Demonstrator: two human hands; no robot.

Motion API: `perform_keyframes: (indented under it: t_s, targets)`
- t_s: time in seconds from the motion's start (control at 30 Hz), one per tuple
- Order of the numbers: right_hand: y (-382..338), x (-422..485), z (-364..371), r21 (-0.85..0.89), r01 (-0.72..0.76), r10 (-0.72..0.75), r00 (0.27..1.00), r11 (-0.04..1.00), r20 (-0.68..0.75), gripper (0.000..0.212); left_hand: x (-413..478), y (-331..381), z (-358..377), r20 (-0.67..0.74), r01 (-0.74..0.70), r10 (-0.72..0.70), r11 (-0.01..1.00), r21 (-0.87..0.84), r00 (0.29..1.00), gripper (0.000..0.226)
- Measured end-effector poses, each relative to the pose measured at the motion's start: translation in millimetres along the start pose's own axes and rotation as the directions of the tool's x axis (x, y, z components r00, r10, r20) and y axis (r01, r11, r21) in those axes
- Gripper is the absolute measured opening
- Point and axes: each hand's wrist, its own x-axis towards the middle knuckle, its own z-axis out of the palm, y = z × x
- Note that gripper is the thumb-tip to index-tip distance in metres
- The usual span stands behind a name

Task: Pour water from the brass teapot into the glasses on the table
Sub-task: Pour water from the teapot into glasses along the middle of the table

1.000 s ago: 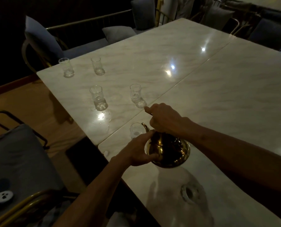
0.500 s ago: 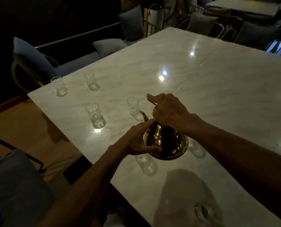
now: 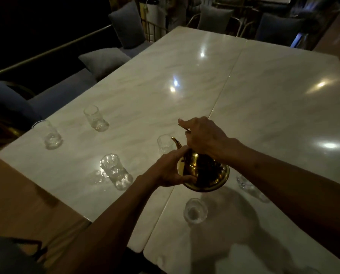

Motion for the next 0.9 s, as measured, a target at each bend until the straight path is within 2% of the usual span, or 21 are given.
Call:
perform_keyframes:
  t_s: [0.33, 0.6, 0.9]
  targets:
    - [-15, 59, 14, -0.132, -0.08, 0.102, 0.98, 0.988, 0.17, 0.061, 27, -37, -8, 0.078, 0.071, -0.063, 0.991, -0.111, 0.995, 0.096]
    - [-21, 94, 30, -0.249, -0.036, 0.102, 0.962, 0.968, 0.255, 0.051, 35, -60, -10, 0.116, 0.154, -0.135, 0.972, -0.178, 0.984, 0.099]
    - [-28, 118, 36, -0.255, -0.026, 0.111, 0.939, 0.967, 0.324, 0.049, 39, -72, -15, 0.149, 0.192, -0.159, 0.952, -0.238, 0.976, 0.098]
